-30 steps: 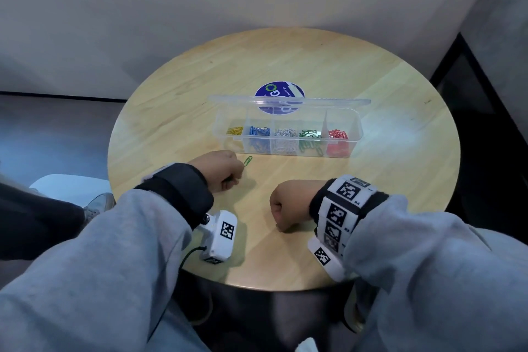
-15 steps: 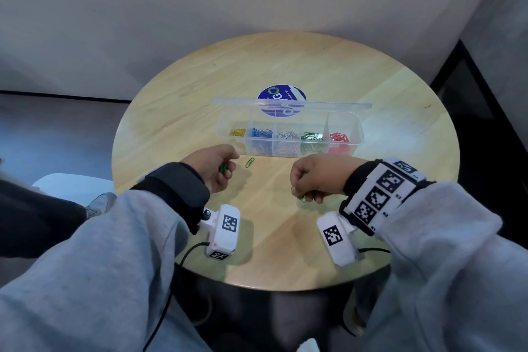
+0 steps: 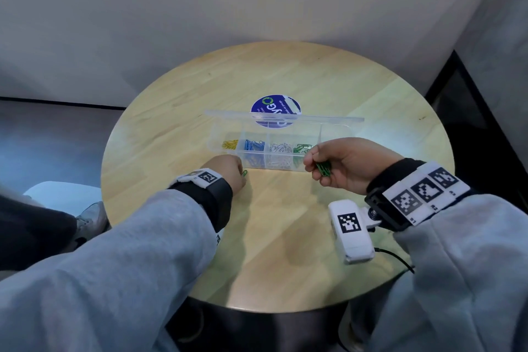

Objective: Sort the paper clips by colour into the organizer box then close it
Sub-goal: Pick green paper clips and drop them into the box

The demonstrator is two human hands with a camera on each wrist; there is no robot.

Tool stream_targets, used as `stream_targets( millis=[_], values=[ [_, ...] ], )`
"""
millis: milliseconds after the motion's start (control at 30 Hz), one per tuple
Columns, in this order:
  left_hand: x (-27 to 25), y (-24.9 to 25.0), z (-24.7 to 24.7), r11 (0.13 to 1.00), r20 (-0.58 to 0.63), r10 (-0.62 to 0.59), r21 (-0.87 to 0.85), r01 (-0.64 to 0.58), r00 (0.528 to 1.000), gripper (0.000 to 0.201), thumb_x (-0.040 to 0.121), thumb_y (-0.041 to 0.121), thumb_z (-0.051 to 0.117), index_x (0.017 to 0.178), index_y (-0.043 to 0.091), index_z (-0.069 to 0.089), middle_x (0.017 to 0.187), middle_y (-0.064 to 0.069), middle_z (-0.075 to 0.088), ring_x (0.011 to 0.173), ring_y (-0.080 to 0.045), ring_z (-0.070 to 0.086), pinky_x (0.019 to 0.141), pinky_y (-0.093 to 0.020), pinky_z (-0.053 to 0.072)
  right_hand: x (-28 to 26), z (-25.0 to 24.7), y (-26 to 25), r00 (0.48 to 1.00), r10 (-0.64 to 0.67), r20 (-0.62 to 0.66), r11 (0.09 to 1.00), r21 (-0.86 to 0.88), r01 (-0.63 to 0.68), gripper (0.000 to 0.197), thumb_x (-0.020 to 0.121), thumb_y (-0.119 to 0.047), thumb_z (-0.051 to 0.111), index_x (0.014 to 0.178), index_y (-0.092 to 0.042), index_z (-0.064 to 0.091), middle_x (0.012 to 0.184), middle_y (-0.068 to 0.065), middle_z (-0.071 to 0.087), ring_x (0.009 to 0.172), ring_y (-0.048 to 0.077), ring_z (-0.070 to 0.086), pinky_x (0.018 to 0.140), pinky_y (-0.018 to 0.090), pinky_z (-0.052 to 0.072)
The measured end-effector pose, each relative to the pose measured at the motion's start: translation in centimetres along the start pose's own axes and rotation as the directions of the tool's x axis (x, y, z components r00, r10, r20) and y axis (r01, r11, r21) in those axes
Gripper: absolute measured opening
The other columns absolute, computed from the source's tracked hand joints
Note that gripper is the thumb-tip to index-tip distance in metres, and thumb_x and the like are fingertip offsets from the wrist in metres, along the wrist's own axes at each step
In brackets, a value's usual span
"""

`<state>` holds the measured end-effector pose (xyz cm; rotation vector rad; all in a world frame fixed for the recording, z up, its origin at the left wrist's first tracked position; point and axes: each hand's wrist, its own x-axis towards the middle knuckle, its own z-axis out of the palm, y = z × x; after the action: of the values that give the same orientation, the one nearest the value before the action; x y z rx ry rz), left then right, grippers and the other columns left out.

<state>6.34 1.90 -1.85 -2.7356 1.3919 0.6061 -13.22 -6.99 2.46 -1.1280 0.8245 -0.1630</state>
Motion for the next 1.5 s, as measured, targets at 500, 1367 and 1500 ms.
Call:
stream_targets(
  millis=[500,1367,1500],
  values=[
    [0.0,0.2,-0.3,0.990,0.181,-0.086,-0.099,0.105,0.980,0.020,0.079,0.029,0.064,0.089,0.011,0.069,0.084,-0.005,0.066,0.080,-0.022,0.060,0.070,-0.026,0.046,1.0,-0.7,-0.7,0.969,-0.058,-0.239,0.928,0.345,0.141,0.021,0.090,0.011,0.031,0.089,0.004,0.051,0.085,0.016,0.048,0.078,0.023,0.055,0.071,0.025,0.055],
    [0.0,8.9,-2.7,0.372,0.113,0.238,-0.928,0.017,0.965,0.020,0.091,0.000,0.052,0.109,0.008,0.059,0.094,-0.005,0.055,0.095,-0.016,0.053,0.084,-0.018,0.045,0.4,-2.5,-0.4,0.970,-0.127,-0.209,0.986,-0.131,0.101,0.030,0.089,0.010,0.038,0.087,-0.010,0.060,0.093,0.006,0.061,0.085,0.015,0.059,0.077,0.024,0.049],
    [-0.2,9.2,-2.2,0.424,0.107,0.258,-0.905,-0.013,0.960,0.038,0.092,0.004,0.053,0.130,0.006,0.052,0.111,-0.006,0.054,0.110,-0.017,0.051,0.098,-0.025,0.040,0.0,-2.8,-0.7,0.966,-0.160,-0.203,0.917,-0.392,0.070,0.021,0.088,0.000,0.047,0.092,-0.014,0.063,0.089,0.002,0.062,0.076,0.016,0.060,0.064,0.025,0.049]
  ],
)
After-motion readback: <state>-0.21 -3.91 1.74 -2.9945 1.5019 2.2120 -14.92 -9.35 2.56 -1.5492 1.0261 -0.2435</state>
